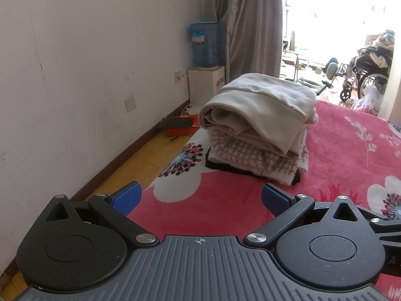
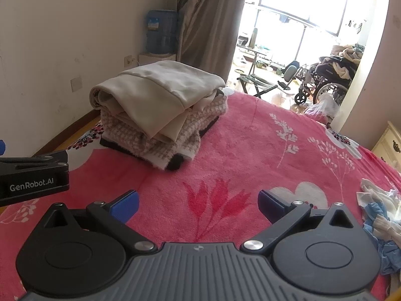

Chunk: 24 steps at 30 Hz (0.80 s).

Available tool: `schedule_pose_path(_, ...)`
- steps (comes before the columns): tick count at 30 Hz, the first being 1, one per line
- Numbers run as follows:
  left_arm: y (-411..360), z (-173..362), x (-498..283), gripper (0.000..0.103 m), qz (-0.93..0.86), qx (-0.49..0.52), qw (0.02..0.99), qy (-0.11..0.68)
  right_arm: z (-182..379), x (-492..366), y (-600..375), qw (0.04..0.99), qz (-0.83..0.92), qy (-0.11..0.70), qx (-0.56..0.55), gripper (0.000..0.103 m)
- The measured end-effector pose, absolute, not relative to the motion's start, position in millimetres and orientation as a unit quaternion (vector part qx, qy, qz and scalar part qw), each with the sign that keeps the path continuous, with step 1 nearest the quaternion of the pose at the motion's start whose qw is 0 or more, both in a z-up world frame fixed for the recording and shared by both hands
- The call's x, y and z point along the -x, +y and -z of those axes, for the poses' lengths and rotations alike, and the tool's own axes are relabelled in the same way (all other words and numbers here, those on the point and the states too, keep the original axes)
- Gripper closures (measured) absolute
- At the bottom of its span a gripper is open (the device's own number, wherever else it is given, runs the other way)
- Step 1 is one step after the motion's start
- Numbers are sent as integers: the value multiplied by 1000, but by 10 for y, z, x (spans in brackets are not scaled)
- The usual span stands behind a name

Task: Fold clothes

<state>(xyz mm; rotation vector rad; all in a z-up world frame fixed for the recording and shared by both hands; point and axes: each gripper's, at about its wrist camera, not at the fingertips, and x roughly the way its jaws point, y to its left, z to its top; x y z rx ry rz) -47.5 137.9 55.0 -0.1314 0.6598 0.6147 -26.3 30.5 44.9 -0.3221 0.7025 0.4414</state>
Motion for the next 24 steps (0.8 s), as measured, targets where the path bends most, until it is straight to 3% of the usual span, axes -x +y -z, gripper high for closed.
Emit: schedule_pose_path(24,1381,-578,484,0,-301,63,896,321,-431,252,330,901,-211,344,160,0)
